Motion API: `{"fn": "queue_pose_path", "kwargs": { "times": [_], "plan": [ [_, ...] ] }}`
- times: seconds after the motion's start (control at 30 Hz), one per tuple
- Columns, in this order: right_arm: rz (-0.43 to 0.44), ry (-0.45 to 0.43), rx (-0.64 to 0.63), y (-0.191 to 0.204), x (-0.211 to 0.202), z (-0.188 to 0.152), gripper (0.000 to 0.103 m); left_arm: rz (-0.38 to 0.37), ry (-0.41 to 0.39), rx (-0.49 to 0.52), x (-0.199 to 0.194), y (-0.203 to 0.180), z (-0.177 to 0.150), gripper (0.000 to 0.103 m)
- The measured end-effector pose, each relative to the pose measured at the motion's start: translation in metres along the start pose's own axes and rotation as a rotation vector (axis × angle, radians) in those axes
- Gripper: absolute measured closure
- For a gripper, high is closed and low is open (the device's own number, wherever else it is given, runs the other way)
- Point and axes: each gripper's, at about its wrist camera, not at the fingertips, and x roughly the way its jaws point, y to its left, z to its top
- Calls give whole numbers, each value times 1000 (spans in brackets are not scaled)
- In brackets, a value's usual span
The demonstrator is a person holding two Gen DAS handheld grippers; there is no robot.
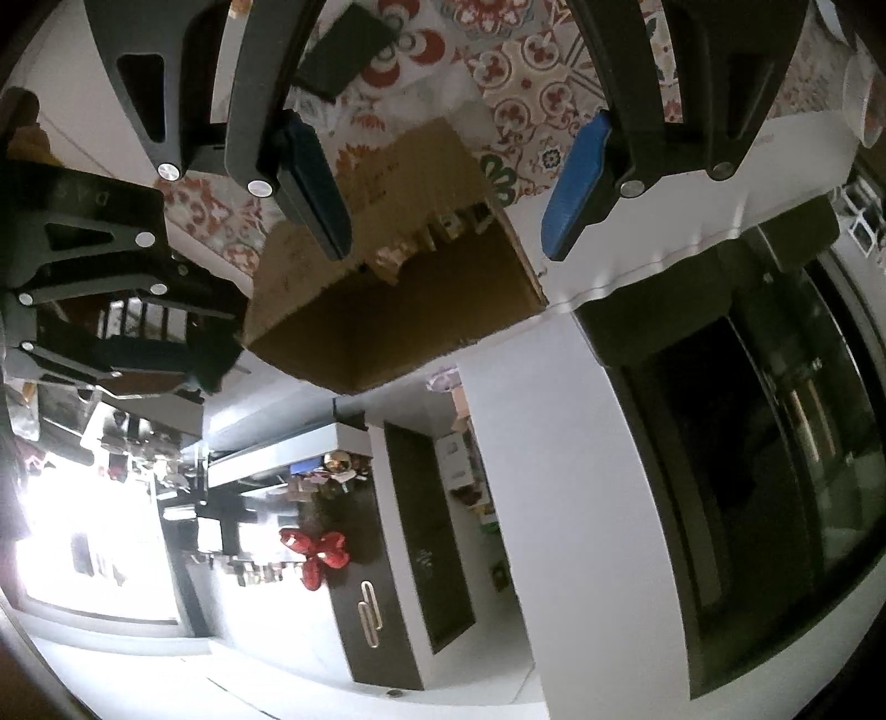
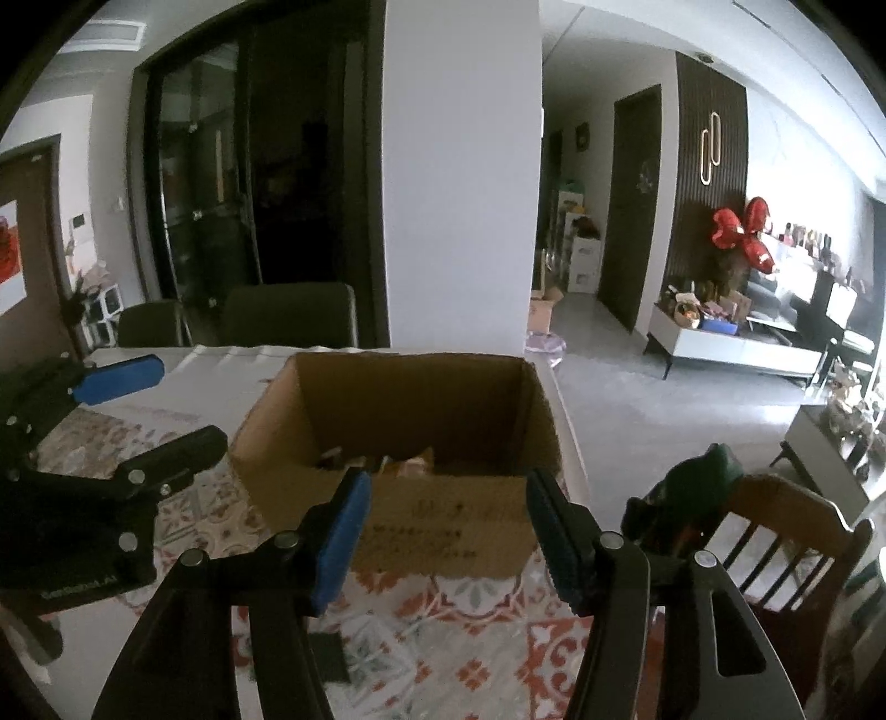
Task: Organize snacks
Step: 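Move both open tools back toward the black pouch and yellow candy bag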
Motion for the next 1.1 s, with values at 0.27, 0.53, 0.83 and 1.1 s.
{"fn": "queue_pose_path", "kwargs": {
  "times": [0.27,0.53,0.83,1.1],
  "plan": [
    [13,5,-7,32,-29,-35,44,-39,-9,69,-31,-3,-38,33],
    [-1,57,1,53,-35,-79,44,-88,27,130,-34,-11,-86,33],
    [5,183,31,63,-23,-129,44,-193,117,185,-11,-25,-123,33],
    [23,340,44,70,-6,-166,44,-278,237,214,24,-35,-151,33]
  ]
}}
